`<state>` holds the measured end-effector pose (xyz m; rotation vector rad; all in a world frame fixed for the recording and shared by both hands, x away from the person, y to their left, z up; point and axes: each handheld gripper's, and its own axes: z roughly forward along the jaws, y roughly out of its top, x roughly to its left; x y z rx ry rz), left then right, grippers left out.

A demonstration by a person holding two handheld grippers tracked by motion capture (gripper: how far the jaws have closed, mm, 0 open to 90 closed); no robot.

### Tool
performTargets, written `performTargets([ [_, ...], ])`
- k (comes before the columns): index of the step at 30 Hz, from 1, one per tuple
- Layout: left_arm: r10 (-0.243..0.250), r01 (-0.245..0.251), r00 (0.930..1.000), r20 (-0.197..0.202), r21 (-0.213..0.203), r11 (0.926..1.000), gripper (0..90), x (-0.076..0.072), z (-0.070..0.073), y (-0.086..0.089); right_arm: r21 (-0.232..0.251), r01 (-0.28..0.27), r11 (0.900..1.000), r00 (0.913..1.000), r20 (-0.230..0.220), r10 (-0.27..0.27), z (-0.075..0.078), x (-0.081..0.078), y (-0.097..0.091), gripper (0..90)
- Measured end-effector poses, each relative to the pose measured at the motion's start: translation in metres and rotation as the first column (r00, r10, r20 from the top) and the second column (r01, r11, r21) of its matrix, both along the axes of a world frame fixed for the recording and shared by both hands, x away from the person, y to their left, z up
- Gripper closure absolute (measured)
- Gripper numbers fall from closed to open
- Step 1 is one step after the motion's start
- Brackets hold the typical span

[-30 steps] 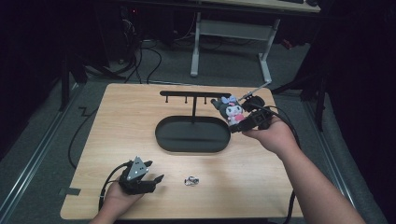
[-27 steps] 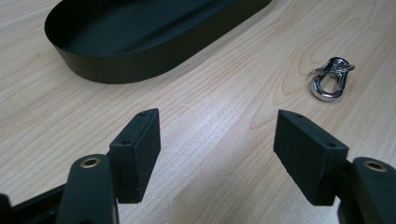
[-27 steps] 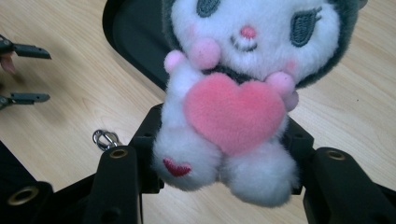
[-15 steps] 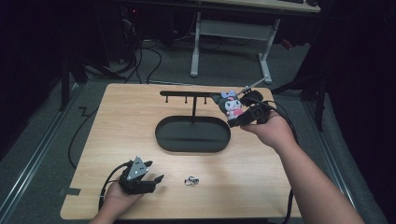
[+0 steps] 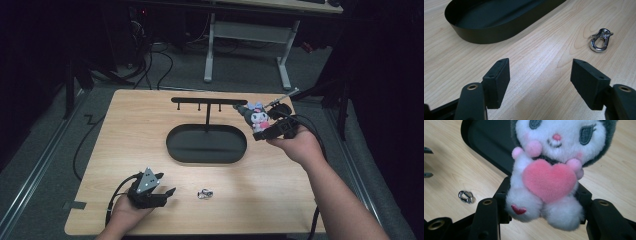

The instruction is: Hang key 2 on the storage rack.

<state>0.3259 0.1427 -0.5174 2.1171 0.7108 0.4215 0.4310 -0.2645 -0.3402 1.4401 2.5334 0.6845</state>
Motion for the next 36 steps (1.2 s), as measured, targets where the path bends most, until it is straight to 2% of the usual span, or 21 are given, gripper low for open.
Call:
performTargets([
  [2, 0.000, 0.000, 1.0000, 0.001, -0.002, 1.0000, 32.6, 0.000, -0.001, -0.001, -0.011, 0.002, 0.9999, 1.0000, -0.002, -0.002, -0.004, -0.001, 0.000, 48.2],
  [3, -0.002, 0.002, 1.0000, -0.001, 0.001, 1.0000, 32.6, 0.000, -0.001, -0.001, -0.040, -0.006, 0.9992, 1.0000, 0.002, 0.006, -0.012, -0.003, 0.001, 48.2],
  [6, -0.004, 0.004, 1.0000, -0.004, 0.007, 1.0000, 32.6, 0.000, -0.002, -0.002, -0.043, -0.007, 0.9990, 0.9999, -0.009, 0.006, -0.019, -0.003, 0.002, 48.2],
  [7, -0.002, 0.002, 1.0000, -0.005, 0.008, 1.0000, 32.6, 0.000, -0.002, -0.002, -0.059, -0.011, 0.9982, 0.9998, -0.015, 0.010, -0.027, -0.002, 0.003, 48.2],
  [9, -0.002, 0.002, 1.0000, -0.007, 0.009, 1.0000, 32.6, 0.000, -0.002, -0.002, -0.063, -0.013, 0.9979, 0.9996, -0.025, 0.012, -0.034, -0.001, 0.005, 48.1],
  [14, -0.001, 0.001, 1.0000, -0.007, 0.007, 1.0000, 32.6, 0.000, -0.003, -0.002, -0.067, -0.013, 0.9977, 0.9996, -0.027, 0.011, -0.046, 0.004, 0.010, 47.9],
  [15, -0.002, 0.002, 1.0000, -0.008, 0.005, 1.0000, 32.6, 0.000, -0.003, -0.002, -0.068, -0.010, 0.9977, 0.9996, -0.029, 0.008, -0.055, 0.007, 0.015, 47.7],
  [18, -0.002, 0.003, 1.0000, -0.007, 0.007, 1.0000, 32.6, 0.000, -0.003, -0.002, -0.069, -0.012, 0.9976, 0.9997, -0.023, 0.010, -0.062, 0.010, 0.019, 47.3],
  [25, -0.009, 0.009, 0.9998, -0.016, 0.008, 0.9999, 32.6, 0.001, -0.004, -0.001, -0.042, 0.022, 0.9989, 0.9985, -0.049, -0.024, -0.083, 0.024, 0.030, 46.5],
  [31, -0.008, 0.008, 0.9999, -0.015, 0.005, 1.0000, 32.6, 0.001, -0.003, -0.001, -0.040, 0.045, 0.9982, 0.9973, -0.056, -0.048, -0.093, 0.031, 0.031, 44.2],
  [32, -0.008, 0.008, 0.9998, -0.016, 0.006, 0.9999, 32.6, 0.001, -0.003, -0.001, -0.025, 0.048, 0.9986, 0.9970, -0.061, -0.049, -0.096, 0.032, 0.031, 42.9],
  [36, -0.009, 0.009, 0.9998, -0.017, 0.006, 0.9999, 32.6, 0.001, -0.004, -0.001, -0.046, 0.046, 0.9979, 0.9972, -0.056, -0.049, -0.100, 0.032, 0.033, 38.9],
])
